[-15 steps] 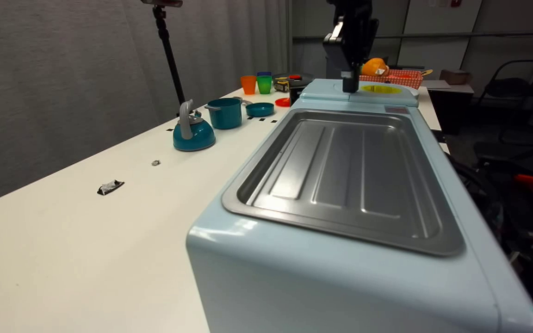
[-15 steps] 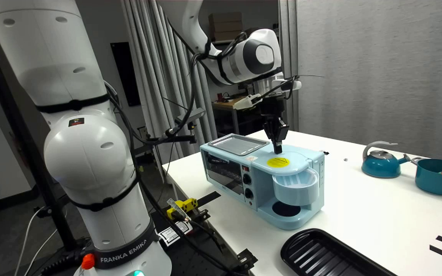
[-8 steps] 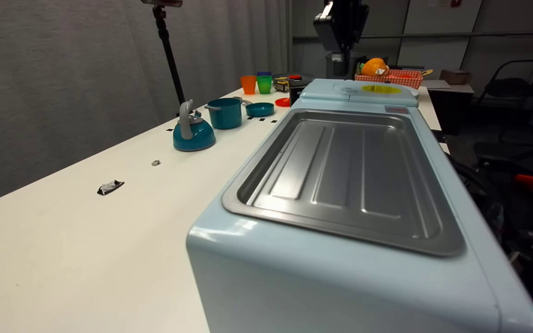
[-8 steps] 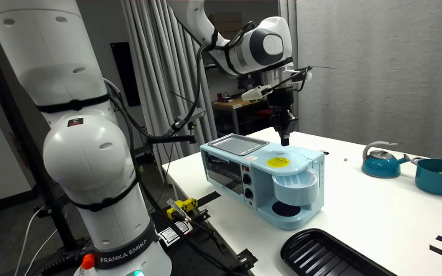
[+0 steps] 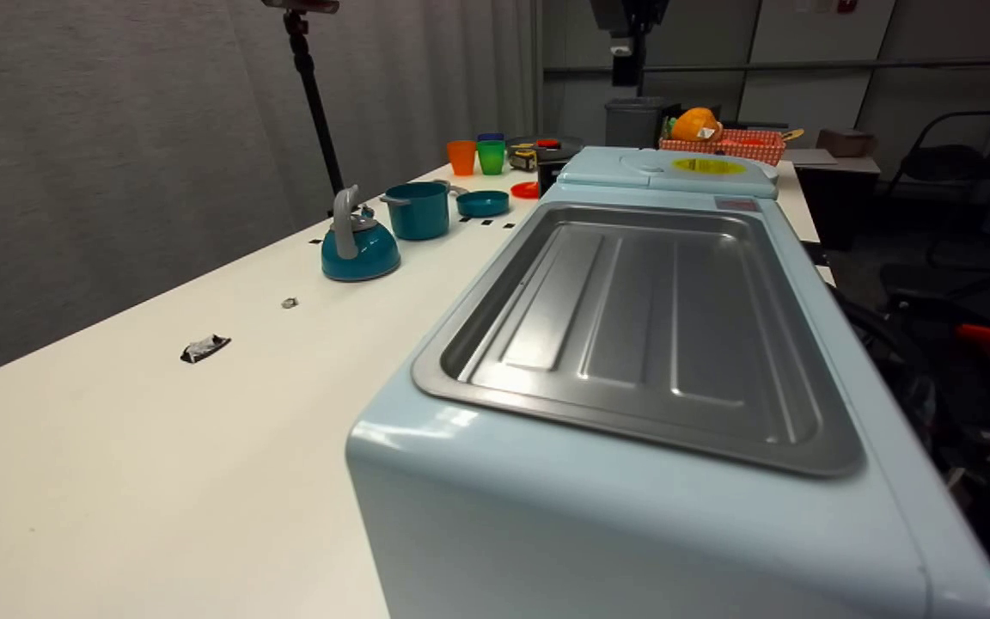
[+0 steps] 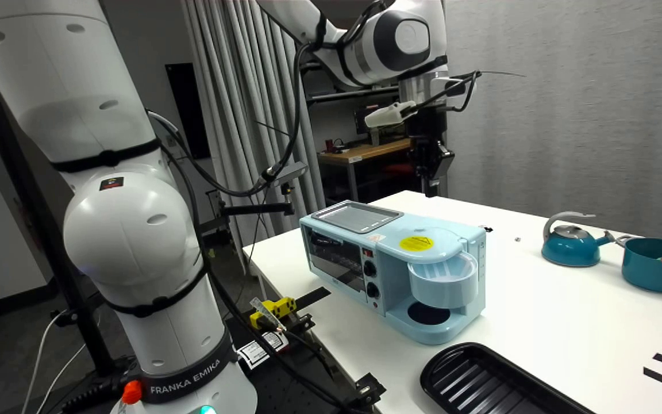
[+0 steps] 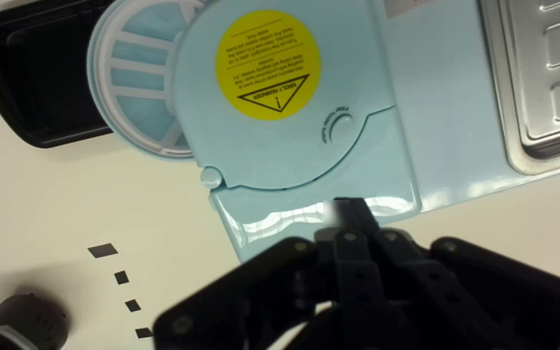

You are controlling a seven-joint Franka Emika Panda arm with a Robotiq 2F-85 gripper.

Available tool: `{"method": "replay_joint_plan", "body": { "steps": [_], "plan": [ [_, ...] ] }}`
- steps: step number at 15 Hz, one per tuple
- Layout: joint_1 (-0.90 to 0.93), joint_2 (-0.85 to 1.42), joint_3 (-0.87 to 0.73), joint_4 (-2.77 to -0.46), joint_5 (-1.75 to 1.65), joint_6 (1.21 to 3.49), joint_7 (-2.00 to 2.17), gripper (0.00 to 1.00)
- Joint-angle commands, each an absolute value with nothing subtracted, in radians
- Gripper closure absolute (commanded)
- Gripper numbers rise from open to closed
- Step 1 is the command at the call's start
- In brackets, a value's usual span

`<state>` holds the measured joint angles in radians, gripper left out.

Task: Push down on the button on top of the microwave oven.

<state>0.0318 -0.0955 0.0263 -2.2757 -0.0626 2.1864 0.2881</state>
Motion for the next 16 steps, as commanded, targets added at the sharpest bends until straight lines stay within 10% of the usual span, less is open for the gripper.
{"method": "replay_joint_plan", "body": {
  "steps": [1, 14, 16],
  "plan": [
    [0.018, -0.178, 0.013, -2.317, -0.026, 2.137, 0.195, 1.0],
    [-0.002, -0.369, -0.033, -2.466, 0.005, 2.157, 0.079, 1.0],
    [-0.004, -0.396, -0.033, -2.483, 0.01, 2.183, 0.089, 0.73]
  ]
}}
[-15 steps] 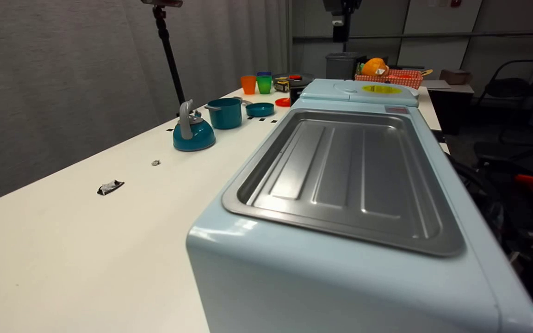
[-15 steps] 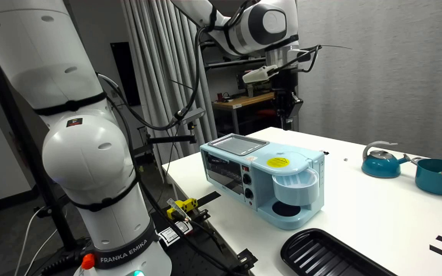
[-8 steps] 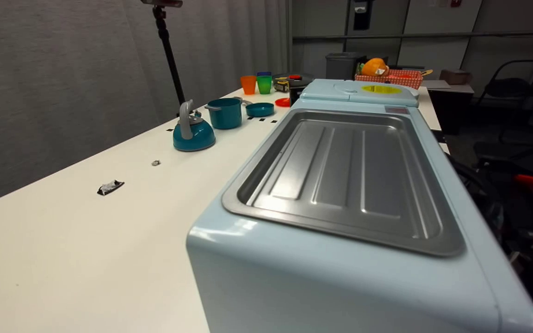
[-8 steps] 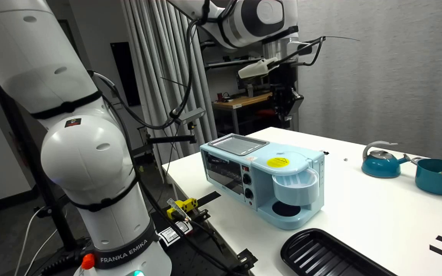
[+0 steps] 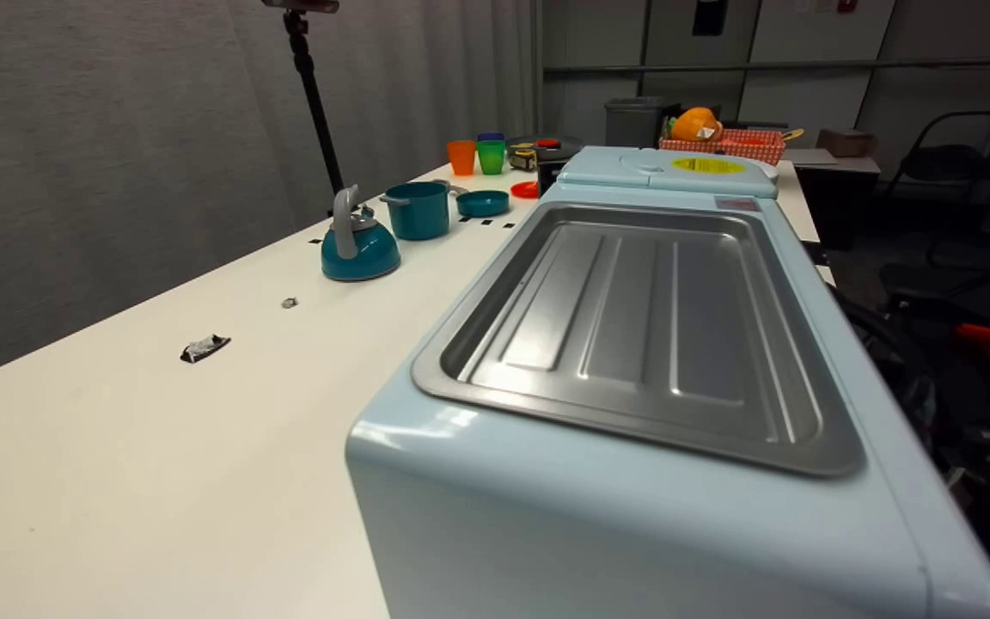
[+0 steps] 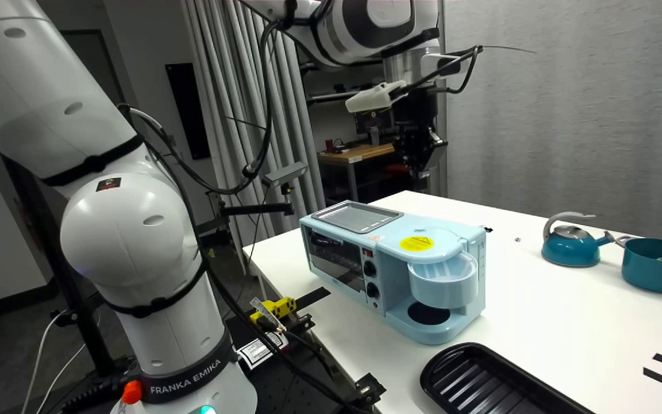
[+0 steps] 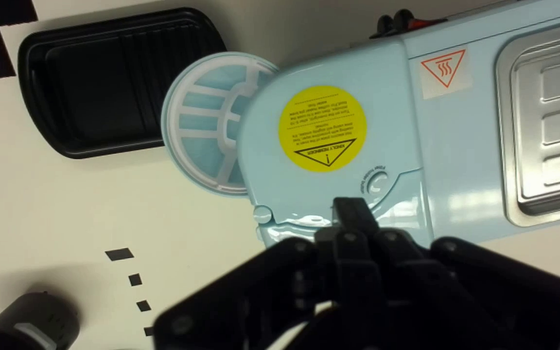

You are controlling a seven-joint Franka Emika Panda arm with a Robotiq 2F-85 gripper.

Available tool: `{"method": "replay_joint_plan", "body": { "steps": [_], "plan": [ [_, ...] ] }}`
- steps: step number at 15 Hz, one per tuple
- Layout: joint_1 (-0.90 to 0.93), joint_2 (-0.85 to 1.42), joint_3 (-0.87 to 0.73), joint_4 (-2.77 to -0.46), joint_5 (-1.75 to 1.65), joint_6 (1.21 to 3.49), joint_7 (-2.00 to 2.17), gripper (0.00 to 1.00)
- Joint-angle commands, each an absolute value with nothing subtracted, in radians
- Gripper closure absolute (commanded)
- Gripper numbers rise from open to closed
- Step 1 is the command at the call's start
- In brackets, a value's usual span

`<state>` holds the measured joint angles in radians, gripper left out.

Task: Push down on the button on top of the microwave oven.

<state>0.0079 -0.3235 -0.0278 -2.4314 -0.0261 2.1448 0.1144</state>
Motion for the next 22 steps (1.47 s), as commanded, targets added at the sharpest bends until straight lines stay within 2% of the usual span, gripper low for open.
{"method": "replay_joint_plan", "body": {
  "steps": [1, 9, 10, 22],
  "plan": [
    [-0.004, -0.409, -0.034, -2.491, 0.015, 2.199, 0.088, 0.66],
    [-0.002, -0.477, -0.042, -2.549, 0.037, 2.327, 0.079, 0.06],
    [-0.001, -0.482, -0.043, -2.555, 0.04, 2.33, 0.077, 0.01],
    [-0.01, -0.463, -0.025, -2.546, 0.017, 2.303, 0.106, 0.0]
  ]
}}
